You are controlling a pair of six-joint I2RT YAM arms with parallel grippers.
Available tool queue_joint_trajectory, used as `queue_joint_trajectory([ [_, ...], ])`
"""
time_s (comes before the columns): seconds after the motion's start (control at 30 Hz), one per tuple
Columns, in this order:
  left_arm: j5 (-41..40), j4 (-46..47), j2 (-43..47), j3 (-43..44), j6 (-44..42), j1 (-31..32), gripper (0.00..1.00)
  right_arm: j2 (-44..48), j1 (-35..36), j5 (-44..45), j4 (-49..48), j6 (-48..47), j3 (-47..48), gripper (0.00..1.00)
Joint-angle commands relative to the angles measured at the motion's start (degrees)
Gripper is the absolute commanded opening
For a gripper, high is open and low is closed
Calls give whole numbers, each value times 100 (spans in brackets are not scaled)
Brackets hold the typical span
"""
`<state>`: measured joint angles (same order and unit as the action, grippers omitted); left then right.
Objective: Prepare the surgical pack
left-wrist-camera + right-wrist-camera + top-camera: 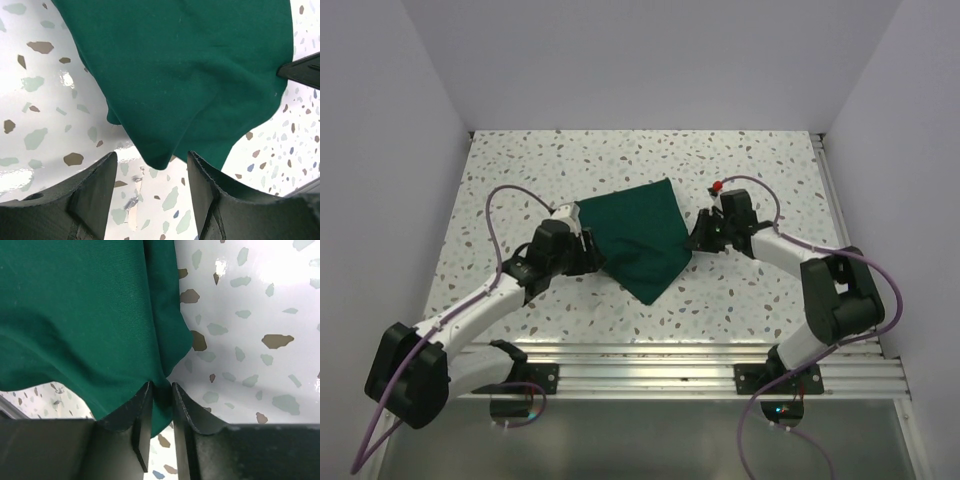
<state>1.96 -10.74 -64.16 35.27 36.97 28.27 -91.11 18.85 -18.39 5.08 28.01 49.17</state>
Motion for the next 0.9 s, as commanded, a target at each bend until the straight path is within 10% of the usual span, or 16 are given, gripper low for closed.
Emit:
queue_joint_trajectory([
  [0.0,243,520,9,-169,240,29,62,-65,-13,-51,-200,-59,242,17],
  [0.37,200,1178,-377,-371,477,29,47,-65,-13,-129,-262,-32,242,0],
  [0.57,200,1435,-457,-538,539,29,0,-91,-13,20,-139,-32,295,0],
  [0.87,279,1294,-53,-1100,504,29,0,-293,-101,608,212,64,550,0],
])
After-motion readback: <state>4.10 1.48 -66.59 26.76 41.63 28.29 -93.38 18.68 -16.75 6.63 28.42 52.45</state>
